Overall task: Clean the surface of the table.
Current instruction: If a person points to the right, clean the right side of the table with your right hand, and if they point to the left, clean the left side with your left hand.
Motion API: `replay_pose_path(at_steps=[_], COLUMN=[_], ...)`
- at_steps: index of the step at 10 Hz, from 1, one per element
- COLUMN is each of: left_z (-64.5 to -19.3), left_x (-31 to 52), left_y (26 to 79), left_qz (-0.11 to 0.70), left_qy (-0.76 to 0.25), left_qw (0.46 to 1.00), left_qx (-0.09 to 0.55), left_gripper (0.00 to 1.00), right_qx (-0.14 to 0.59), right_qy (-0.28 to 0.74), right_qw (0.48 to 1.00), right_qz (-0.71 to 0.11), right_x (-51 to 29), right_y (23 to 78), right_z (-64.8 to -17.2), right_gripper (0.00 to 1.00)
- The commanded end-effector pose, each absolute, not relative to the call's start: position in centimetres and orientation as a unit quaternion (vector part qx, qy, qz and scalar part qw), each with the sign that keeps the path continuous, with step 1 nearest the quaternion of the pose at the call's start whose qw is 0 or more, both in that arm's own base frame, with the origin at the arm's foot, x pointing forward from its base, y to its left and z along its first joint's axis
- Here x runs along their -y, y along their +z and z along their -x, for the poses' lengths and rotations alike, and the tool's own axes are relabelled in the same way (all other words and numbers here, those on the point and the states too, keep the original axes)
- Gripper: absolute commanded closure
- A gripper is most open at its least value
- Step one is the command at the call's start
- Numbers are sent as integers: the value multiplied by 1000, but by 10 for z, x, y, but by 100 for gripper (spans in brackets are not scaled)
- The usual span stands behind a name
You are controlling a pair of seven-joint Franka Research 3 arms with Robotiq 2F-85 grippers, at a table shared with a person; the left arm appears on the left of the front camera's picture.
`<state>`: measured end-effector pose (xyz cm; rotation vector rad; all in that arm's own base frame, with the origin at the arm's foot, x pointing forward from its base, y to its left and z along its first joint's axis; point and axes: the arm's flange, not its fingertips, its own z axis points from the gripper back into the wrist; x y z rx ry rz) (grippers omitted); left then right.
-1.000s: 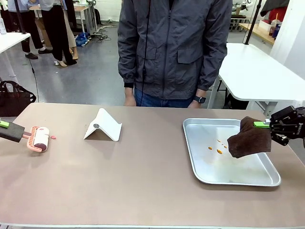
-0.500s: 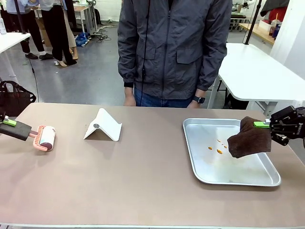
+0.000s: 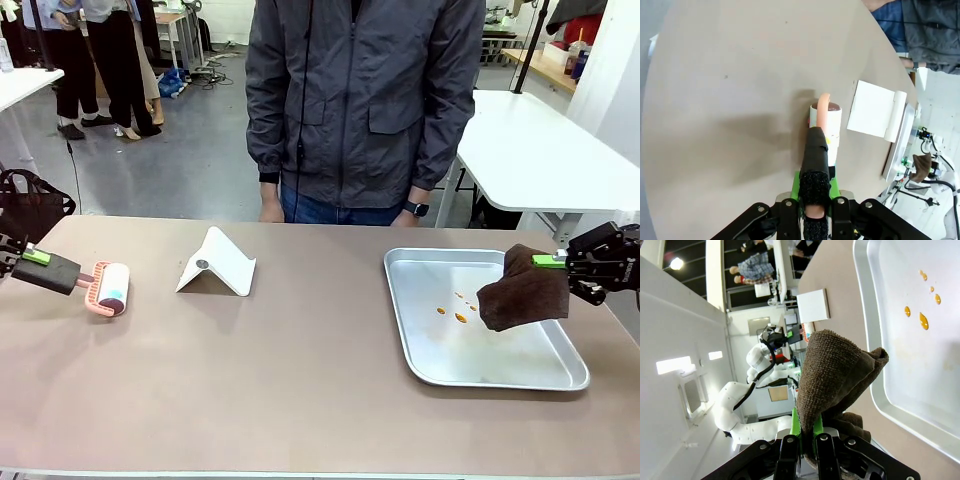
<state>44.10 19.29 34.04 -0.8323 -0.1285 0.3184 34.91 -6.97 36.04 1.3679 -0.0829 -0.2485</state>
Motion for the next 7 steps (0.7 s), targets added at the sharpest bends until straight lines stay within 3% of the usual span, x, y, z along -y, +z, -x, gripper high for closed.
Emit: replay_pose_path(at_steps=[1,3,7], left_z=[-435,-439,-426], left_x=[-174,-158,-154], left_y=[315,316,358], left_qz=[361,369,458], left_qy=[133,111,70], left_qw=[922,922,882], left_qx=[42,43,88], left_gripper=[78,78,78], right_qx=[33,33,33], right_qy=[-115,-115,-115], right_qw=[767,767,767], right_qz=[-630,-630,-630], right_x=[69,69,69], right_y=[364,364,364], right_z=[-348,-348,-348], right_gripper=[100,100,100])
